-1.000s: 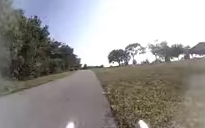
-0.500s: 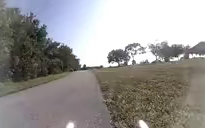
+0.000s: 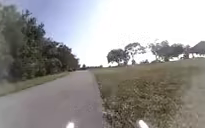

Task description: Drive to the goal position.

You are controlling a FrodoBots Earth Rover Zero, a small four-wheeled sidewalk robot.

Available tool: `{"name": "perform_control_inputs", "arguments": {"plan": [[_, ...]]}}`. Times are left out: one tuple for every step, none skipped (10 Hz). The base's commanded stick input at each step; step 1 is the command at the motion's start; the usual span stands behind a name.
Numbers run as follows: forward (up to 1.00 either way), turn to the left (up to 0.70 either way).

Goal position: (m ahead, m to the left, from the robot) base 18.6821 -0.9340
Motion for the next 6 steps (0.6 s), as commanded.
{"name": "perform_control_inputs", "arguments": {"plan": [[1.0, 0.0], [1.0, 0.0], [1.0, 0.0], [1.0, 0.0], [1.0, 0.0], [1.0, 0.0]]}}
